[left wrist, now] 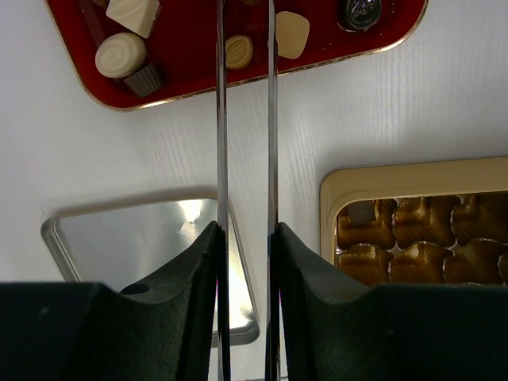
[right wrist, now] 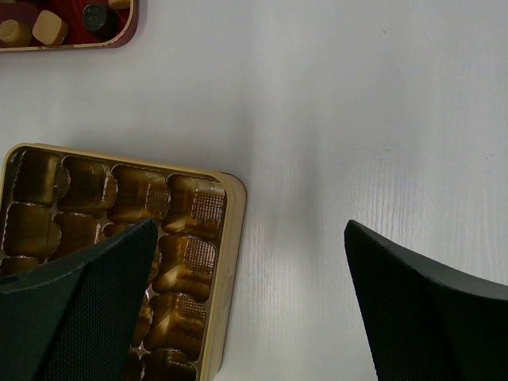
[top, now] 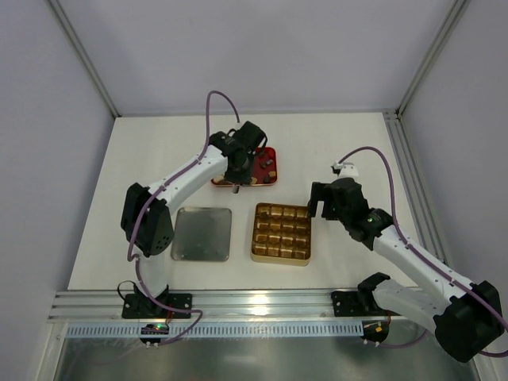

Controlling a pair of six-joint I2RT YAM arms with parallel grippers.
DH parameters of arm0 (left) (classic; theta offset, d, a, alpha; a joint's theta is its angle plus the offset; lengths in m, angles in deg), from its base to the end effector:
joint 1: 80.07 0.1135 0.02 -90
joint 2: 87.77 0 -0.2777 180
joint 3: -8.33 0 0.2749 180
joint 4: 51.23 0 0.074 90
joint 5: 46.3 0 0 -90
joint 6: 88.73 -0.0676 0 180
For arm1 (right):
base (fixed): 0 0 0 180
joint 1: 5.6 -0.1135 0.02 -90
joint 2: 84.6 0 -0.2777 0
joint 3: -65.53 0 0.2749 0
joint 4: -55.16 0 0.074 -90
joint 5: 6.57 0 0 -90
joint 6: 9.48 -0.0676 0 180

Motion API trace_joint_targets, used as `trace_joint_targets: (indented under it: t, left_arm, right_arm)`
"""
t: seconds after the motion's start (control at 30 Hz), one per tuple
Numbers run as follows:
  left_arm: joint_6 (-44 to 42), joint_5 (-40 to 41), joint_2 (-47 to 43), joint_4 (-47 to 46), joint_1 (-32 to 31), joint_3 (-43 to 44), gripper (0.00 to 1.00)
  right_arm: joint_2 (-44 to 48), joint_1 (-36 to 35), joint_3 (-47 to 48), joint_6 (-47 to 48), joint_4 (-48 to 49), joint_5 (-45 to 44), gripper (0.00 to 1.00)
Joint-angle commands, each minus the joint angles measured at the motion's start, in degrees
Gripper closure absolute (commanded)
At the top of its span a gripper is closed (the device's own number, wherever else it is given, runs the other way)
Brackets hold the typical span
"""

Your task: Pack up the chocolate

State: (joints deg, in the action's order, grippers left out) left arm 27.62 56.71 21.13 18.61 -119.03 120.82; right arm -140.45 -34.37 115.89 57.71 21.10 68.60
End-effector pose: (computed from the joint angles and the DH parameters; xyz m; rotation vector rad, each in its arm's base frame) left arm 0.3522 -0.2652 0.2654 0.2298 2.6631 -0.0467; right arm 0.2233 0.1028 0.2283 0.0207 2.2410 0.1964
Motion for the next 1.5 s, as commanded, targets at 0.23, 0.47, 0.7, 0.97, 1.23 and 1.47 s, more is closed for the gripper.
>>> trace_joint_targets:
  t: [0.23, 0.47, 0.7, 0.97, 1.23, 1.47]
  left_arm:
    - [-1.65, 1.31, -1.85, 0.16, 0.64, 4.09, 0.78]
    - [-1.74, 0.70, -3.61, 2.18, 0.55, 5.95, 0.79]
    - [-1.21, -2.29, -6.77, 3.32, 0.46, 5.77, 0.82]
    - [-0.16, -5.81, -13.09, 4.20, -3.22, 2.35, 0.83]
    - [3.18, -6.42, -19.07, 3.24, -10.34, -4.94, 0.83]
    - [5.47, -6.34, -22.77, 2.01, -15.00, -10.40, 0.82]
  right_arm:
    - [1.01, -0.05, -0.05, -0.04, 1.76, -0.55, 0.00]
    - [0.22, -0.05, -0.05, -0.31, 2.20, -0.38, 0.00]
    - [0.13, -0.05, 0.39, -0.31, 2.21, -0.46, 0.00]
    - [-0.31, -0.05, 1.00, -0.57, 2.03, -0.73, 0.00]
    - [0.92, -0.05, 0.91, -1.19, 1.24, -1.16, 0.00]
    - [1.36, -0.05, 0.21, -1.54, 0.97, -1.52, 0.00]
